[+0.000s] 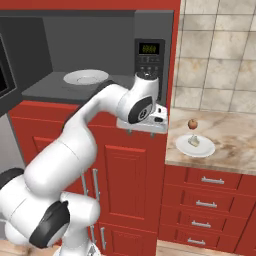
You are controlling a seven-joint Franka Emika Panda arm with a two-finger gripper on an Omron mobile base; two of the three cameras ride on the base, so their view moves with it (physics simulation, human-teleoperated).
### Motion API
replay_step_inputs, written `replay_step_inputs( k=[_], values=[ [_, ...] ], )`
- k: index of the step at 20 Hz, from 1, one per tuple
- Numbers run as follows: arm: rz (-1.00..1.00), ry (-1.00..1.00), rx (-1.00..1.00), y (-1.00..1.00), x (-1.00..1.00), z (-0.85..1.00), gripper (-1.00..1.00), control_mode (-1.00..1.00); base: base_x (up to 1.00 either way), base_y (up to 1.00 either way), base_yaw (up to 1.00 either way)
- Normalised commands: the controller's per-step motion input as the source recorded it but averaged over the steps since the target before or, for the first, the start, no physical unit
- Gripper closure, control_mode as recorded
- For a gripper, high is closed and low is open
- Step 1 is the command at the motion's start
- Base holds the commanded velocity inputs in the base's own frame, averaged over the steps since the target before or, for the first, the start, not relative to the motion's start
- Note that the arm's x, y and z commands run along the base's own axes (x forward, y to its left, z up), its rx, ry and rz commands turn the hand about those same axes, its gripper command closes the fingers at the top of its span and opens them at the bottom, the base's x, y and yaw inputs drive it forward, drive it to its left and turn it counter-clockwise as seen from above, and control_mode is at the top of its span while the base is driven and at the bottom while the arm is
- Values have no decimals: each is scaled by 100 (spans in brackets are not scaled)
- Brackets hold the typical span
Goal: Pick the garlic from the counter and place it in the microwave.
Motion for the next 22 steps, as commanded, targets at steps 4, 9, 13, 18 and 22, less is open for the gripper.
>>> replay_step_inputs(
  k=[4,9,13,18,22],
  values=[
    [49,-23,8,-100,-85,-4,-100,-100,0,0,0],
    [45,-23,9,-100,-34,-8,-100,-100,0,0,0],
    [46,-41,13,-99,11,-26,-100,-100,0,0,0],
    [41,-60,6,-51,38,-66,-100,-100,0,0,0],
    [13,-34,15,-26,96,-17,-100,-100,0,0,0]
  ],
)
